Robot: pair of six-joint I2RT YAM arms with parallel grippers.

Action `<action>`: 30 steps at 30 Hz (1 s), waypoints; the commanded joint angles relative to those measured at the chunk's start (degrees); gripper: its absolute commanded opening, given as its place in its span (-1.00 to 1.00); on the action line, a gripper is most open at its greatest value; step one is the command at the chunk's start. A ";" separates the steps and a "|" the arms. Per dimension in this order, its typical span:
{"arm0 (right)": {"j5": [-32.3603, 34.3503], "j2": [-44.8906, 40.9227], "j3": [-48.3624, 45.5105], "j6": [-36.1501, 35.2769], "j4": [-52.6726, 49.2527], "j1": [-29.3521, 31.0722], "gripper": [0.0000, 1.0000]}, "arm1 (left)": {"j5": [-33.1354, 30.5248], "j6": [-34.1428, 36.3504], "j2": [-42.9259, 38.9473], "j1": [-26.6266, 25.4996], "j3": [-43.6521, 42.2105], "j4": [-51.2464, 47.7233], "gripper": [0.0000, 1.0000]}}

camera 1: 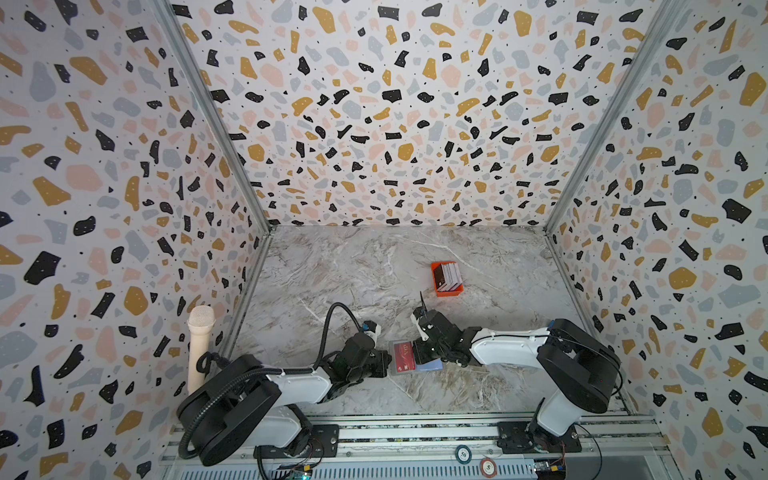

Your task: Put the credit cards into the card holder

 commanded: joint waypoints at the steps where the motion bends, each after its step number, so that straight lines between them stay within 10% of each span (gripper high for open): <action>1: -0.53 -0.55 0.85 0.40 -2.05 1.62 -1.00 | 1.04 0.70 1.09 0.04 0.72 -0.56 -1.00; 30: 1.37 -3.83 -1.14 1.47 -2.72 5.29 -1.00 | 2.39 0.37 -0.04 0.06 1.15 -0.29 -1.00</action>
